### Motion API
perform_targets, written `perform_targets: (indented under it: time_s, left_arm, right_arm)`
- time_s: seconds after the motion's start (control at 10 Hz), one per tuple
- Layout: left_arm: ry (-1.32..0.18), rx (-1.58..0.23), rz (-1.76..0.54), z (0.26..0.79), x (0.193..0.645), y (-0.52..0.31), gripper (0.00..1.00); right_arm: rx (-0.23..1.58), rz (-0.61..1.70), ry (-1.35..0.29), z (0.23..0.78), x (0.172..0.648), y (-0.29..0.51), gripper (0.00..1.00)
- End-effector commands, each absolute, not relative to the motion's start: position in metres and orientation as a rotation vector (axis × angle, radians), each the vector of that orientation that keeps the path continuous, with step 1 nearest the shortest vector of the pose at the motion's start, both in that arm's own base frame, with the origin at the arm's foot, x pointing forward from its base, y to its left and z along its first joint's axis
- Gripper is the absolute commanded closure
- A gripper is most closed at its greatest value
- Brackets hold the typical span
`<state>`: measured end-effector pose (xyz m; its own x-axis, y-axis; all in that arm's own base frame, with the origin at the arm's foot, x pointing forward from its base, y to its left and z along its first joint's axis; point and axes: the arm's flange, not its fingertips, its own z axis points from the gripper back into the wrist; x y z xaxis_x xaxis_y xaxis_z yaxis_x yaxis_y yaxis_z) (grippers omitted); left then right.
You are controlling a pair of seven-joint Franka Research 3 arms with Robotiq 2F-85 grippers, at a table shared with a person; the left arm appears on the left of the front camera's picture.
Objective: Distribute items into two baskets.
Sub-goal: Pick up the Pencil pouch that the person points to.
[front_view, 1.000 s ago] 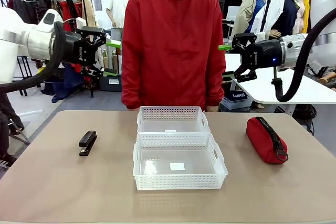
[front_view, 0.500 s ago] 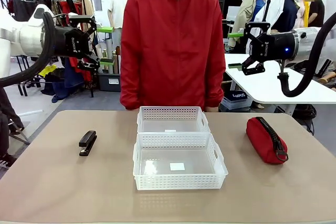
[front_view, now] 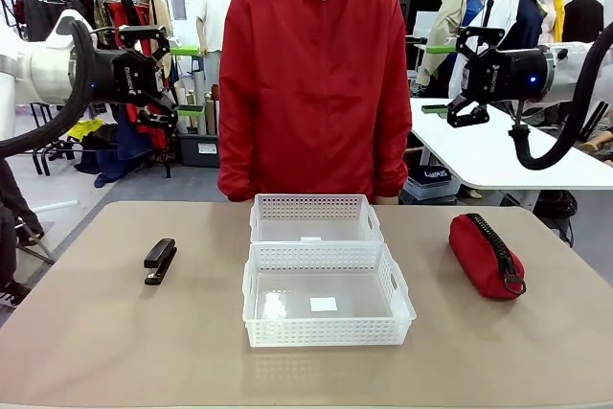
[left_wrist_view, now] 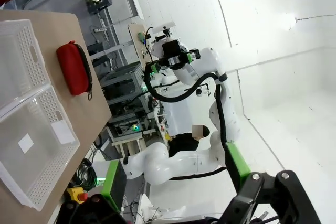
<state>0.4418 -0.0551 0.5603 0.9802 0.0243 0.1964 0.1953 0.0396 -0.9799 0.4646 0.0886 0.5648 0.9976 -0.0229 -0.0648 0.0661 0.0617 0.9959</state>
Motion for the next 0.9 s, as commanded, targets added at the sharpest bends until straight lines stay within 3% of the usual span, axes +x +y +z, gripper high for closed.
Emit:
perform_targets:
  time_s: [0.0, 0.1, 0.2, 0.3, 0.8]
  left_arm:
    - [-0.151, -1.561, -0.126, 0.5656, 0.4449, -0.052, 0.0]
    - [-0.154, -1.559, -0.125, 0.5659, 0.4447, -0.0517, 0.0]
    - [-0.171, -1.55, -0.12, 0.5658, 0.4446, -0.0524, 0.0]
    - [-0.163, -1.533, -0.132, 0.5579, 0.4426, -0.0556, 0.0]
    - [-0.163, -1.533, -0.132, 0.5579, 0.4426, -0.0556, 0.0]
  right_arm:
    - [1.559, -0.044, 0.05, 0.5715, 0.4738, 0.0854, 0.0]
    - [1.549, -0.036, 0.047, 0.5704, 0.4736, 0.0853, 0.0]
    - [1.532, 0.023, -0.061, 0.568, 0.4729, 0.0856, 0.0]
    - [1.52, -0.049, 0.051, 0.5663, 0.4673, 0.0871, 0.0]
    - [1.52, -0.049, 0.051, 0.5663, 0.4673, 0.0871, 0.0]
